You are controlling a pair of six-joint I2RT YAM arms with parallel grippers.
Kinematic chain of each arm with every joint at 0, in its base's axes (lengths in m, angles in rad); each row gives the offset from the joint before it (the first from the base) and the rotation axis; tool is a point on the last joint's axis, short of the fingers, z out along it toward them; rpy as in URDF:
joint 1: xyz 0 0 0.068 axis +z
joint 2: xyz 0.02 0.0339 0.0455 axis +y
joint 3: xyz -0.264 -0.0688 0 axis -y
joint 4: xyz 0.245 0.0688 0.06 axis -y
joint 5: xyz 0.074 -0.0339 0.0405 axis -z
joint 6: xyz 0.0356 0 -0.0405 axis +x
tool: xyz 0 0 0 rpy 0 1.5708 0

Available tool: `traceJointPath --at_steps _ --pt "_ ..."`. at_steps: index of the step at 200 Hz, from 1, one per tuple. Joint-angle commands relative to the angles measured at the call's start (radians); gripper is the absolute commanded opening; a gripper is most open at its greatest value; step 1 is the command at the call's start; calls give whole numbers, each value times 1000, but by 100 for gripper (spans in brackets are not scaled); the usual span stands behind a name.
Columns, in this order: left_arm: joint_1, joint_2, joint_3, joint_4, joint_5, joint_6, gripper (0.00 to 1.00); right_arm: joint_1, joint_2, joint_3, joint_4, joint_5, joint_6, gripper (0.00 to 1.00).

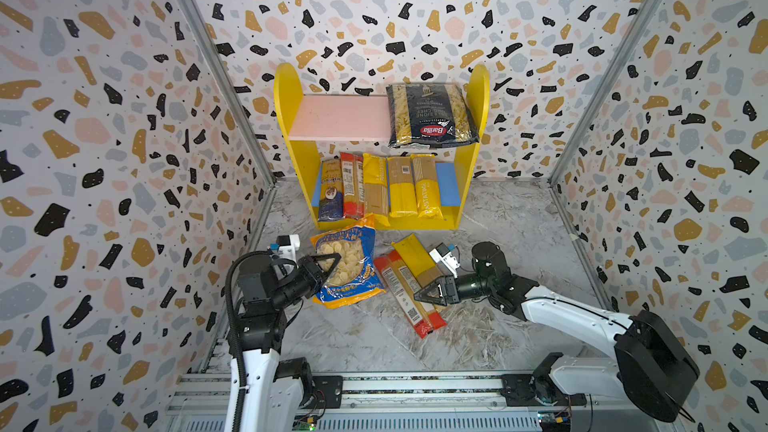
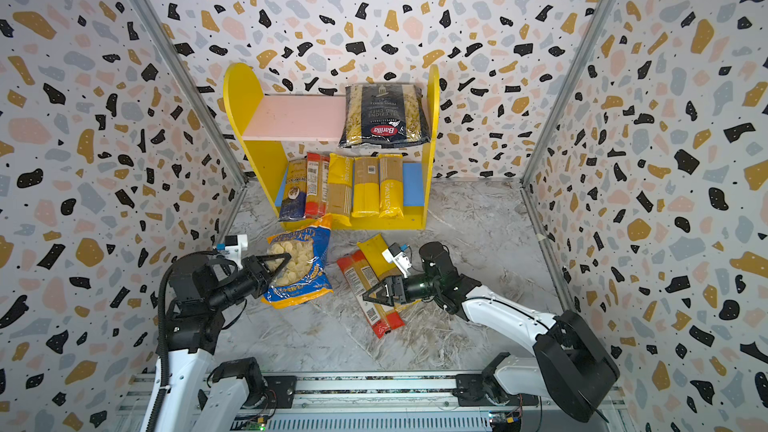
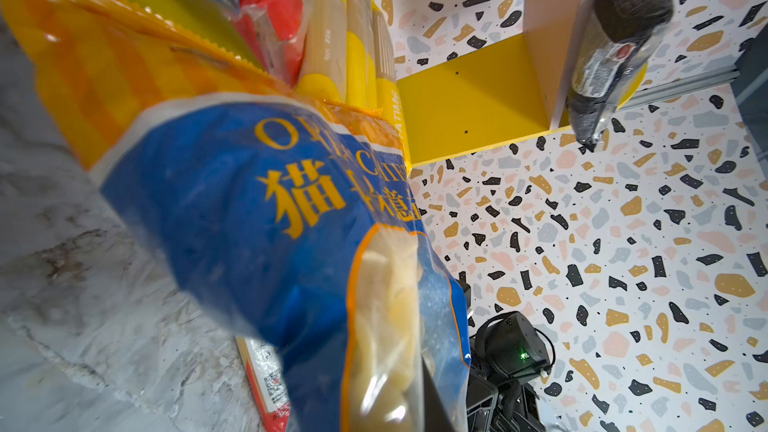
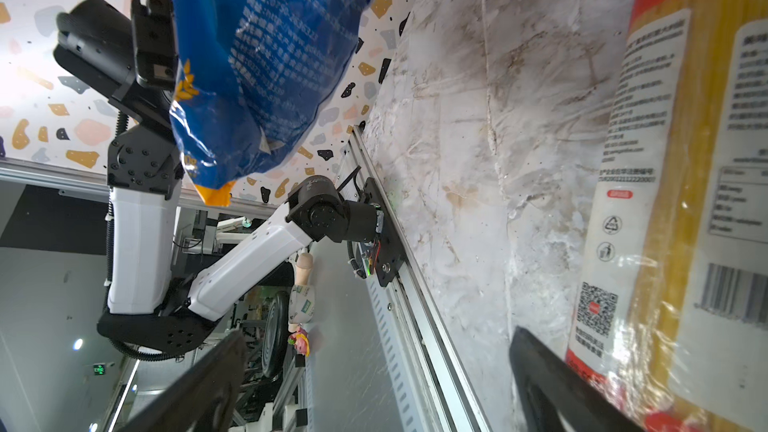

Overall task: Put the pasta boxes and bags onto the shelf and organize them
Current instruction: 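Raise the Orecchiette bag to the pink shelf with the left gripper while the right withdraws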

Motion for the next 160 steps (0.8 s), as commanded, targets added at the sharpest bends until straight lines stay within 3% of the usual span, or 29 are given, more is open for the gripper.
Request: traceJointPath --at_steps 1,66,160 --pt "-2 -7 99 120 14 -7 0 -6 -56 5 -51 -14 -42 99" --pt "-4 23 196 232 -45 -98 0 -11 -170 -12 -156 -15 -82 99" --pt "-8 242 489 248 -83 -59 0 -36 -222 -18 -190 -26 -103 99"
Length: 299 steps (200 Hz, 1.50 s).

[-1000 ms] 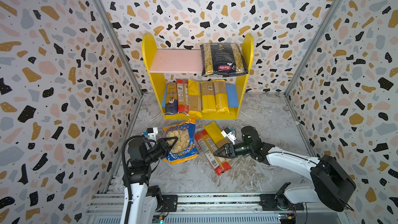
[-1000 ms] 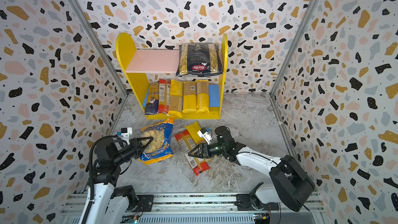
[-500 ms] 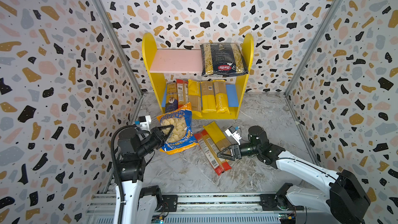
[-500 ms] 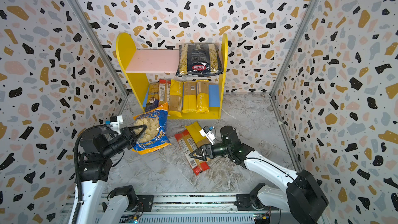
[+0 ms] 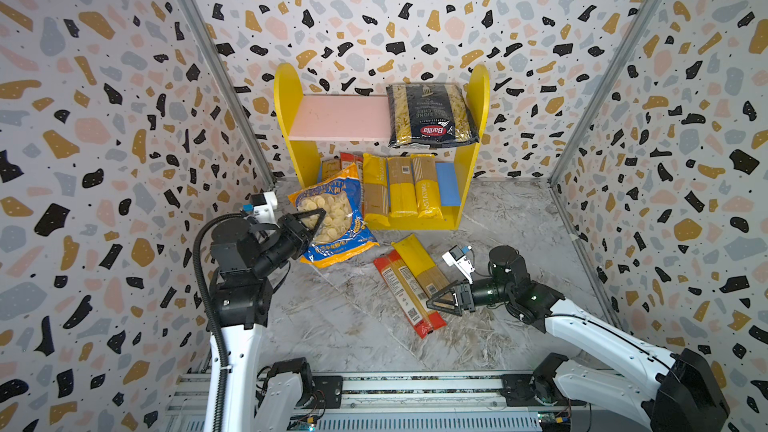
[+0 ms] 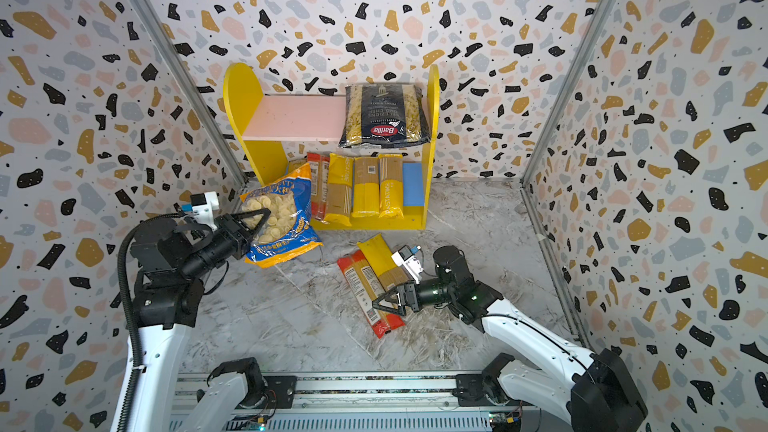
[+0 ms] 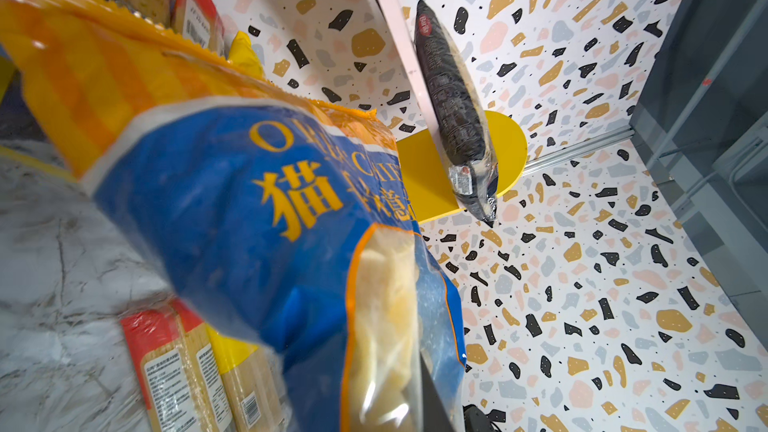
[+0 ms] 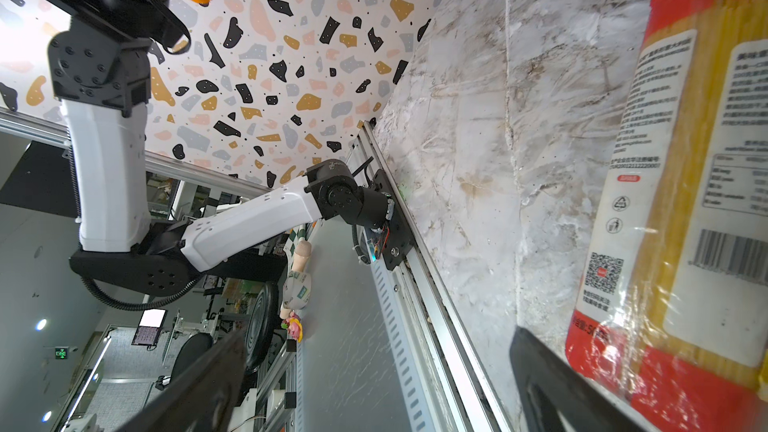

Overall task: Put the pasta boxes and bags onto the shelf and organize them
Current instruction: 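Raise the Orecchiette bag to the pink shelf with the left gripper while the right withdraws, then lower the Orecchiette bag beside the penne bag and open the left gripper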

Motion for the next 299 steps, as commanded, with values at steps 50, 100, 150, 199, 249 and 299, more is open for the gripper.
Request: traceJointPath --at_steps 50,100,150,199,249,299 --pt "-100 148 275 195 -43 32 0 -21 16 33 0 -32 -24 99" --pt "-209 307 470 150 -121 85 0 -52 39 59 3 -57 -32 99" --pt "-224 499 685 120 -119 115 0 -116 30 79 -16 -98 -46 99" --pt "-224 700 979 62 -104 131 0 -171 73 125 -34 -130 -67 99" --pt "-225 900 1210 68 -80 100 0 -220 99 164 -35 -150 -69 99" --pt "-220 1096 1405 131 -44 29 0 -241 121 204 -61 -142 -92 99"
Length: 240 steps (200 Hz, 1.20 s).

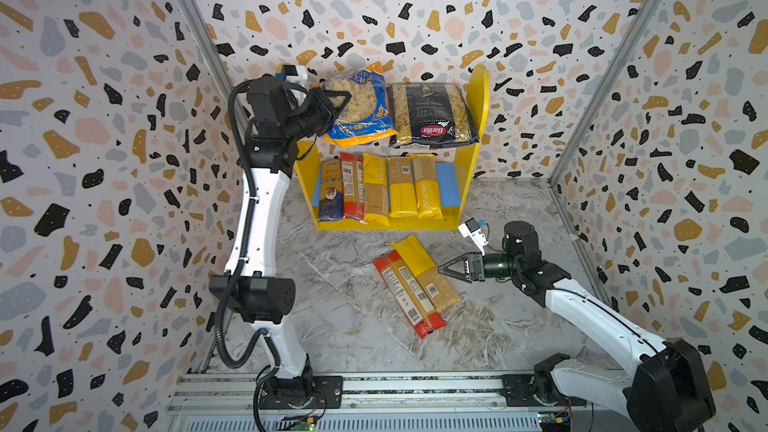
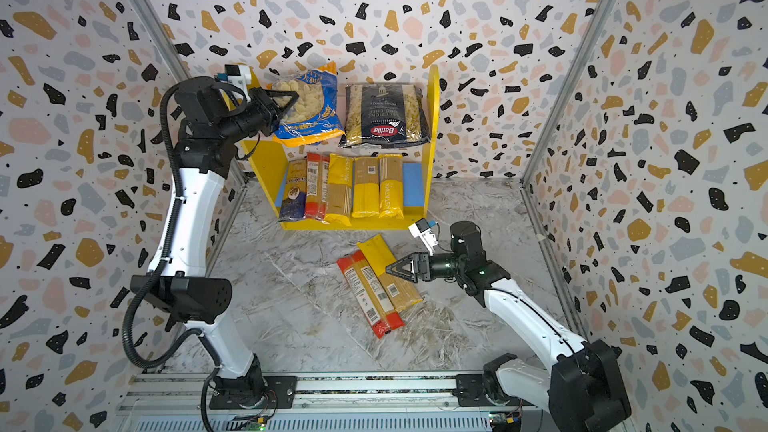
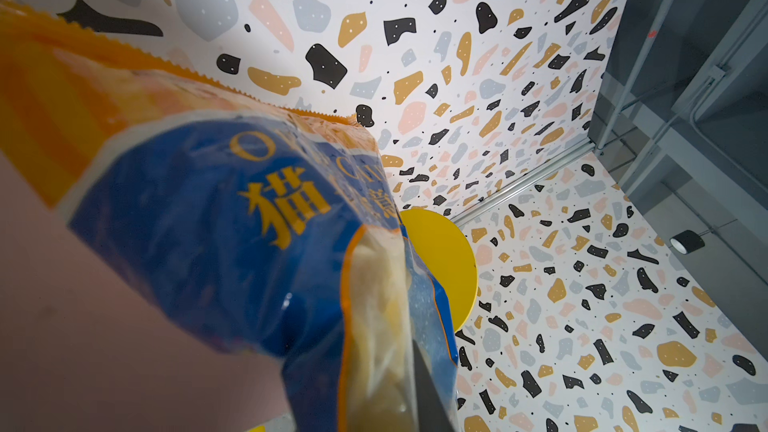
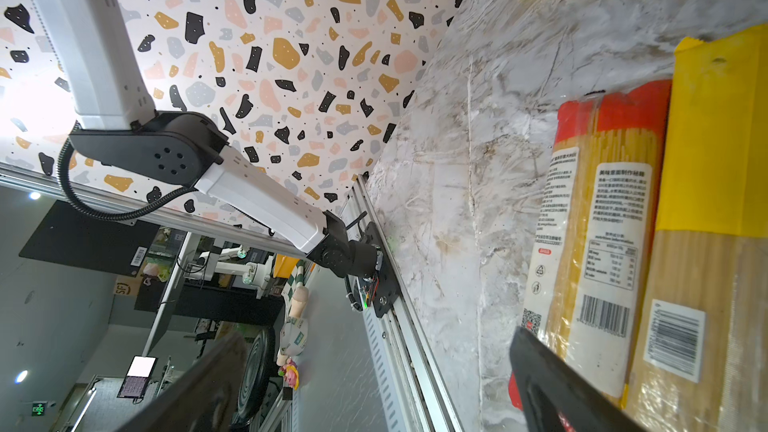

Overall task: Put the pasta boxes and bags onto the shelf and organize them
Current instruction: 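Lower the Orecchiette bag beside the penne bag and open the left gripper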

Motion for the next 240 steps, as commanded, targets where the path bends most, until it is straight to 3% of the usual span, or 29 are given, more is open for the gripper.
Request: traceJointPath --at_steps 1,53,161,176,219,240 --pt "-1 21 82 238 52 -47 0 -12 8 55 -27 -13 -32 99" --pt "17 100 105 298 81 -87 0 -35 41 70 -19 -10 -33 99" --pt "85 -10 -78 284 76 -35 0 -42 70 38 27 -18 -17 99" --pt "85 -16 -94 298 82 -40 12 -44 68 35 27 -20 -17 99" --pt "85 -34 -145 362 98 -82 64 -45 59 28 29 -17 -14 99" --pt "85 -60 -169 369 98 -80 76 -47 61 24 39 -15 -9 99"
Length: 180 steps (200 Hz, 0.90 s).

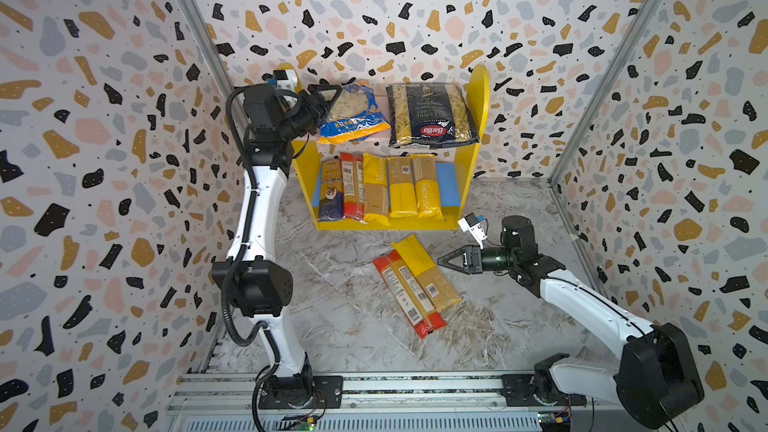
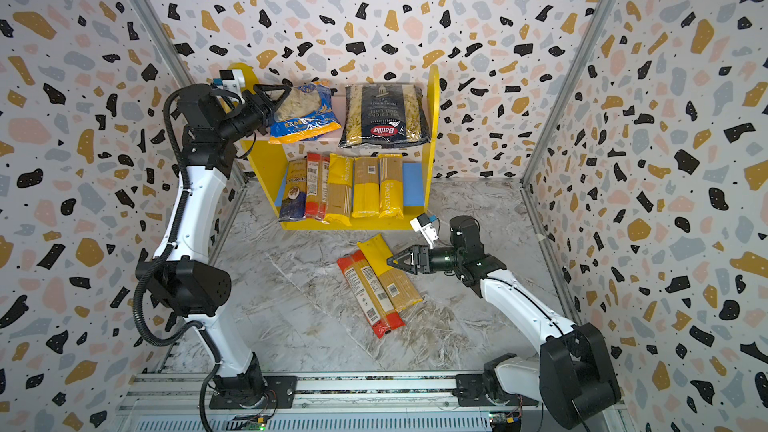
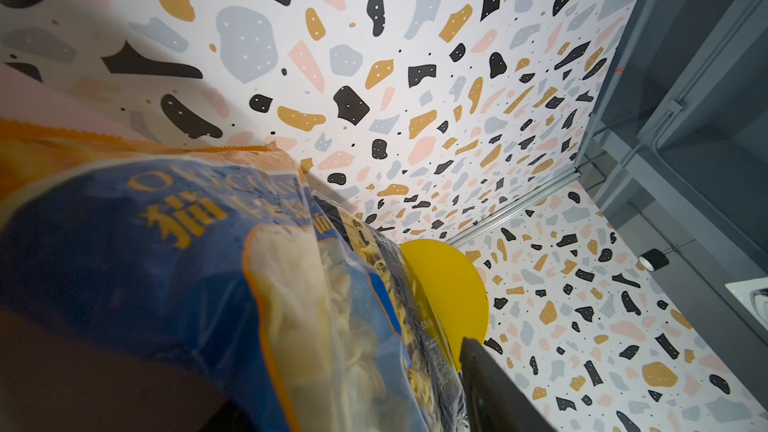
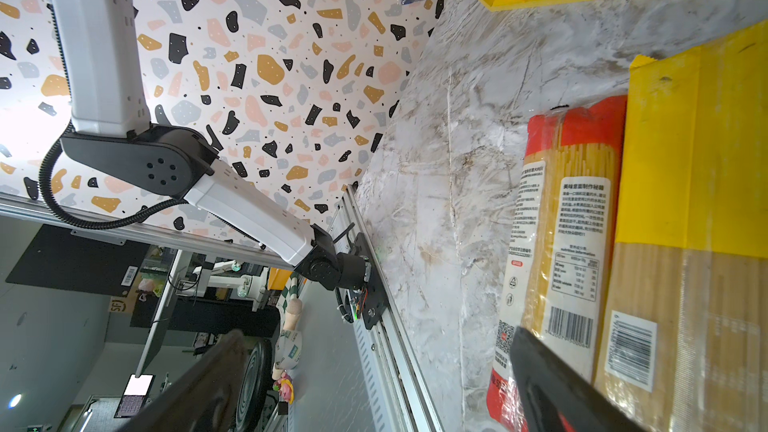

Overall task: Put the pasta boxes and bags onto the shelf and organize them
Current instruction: 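Lower the Orecchiette bag beside the penne bag and open the left gripper, then withdraw the left gripper toward the table while the right lowers to the spaghetti packs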

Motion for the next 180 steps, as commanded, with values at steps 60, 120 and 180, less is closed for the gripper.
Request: traceJointPath --at_steps 60,120,180 --pt "3 -153 -117 74 34 43 97 -4 -39 -3 3 5 -13 99" --pt "45 -288 -238 -30 -6 126 100 -5 -73 54 -205 160 -167 99" --pt "101 -475 -459 -70 2 159 100 -3 -129 55 -277 223 -201 99"
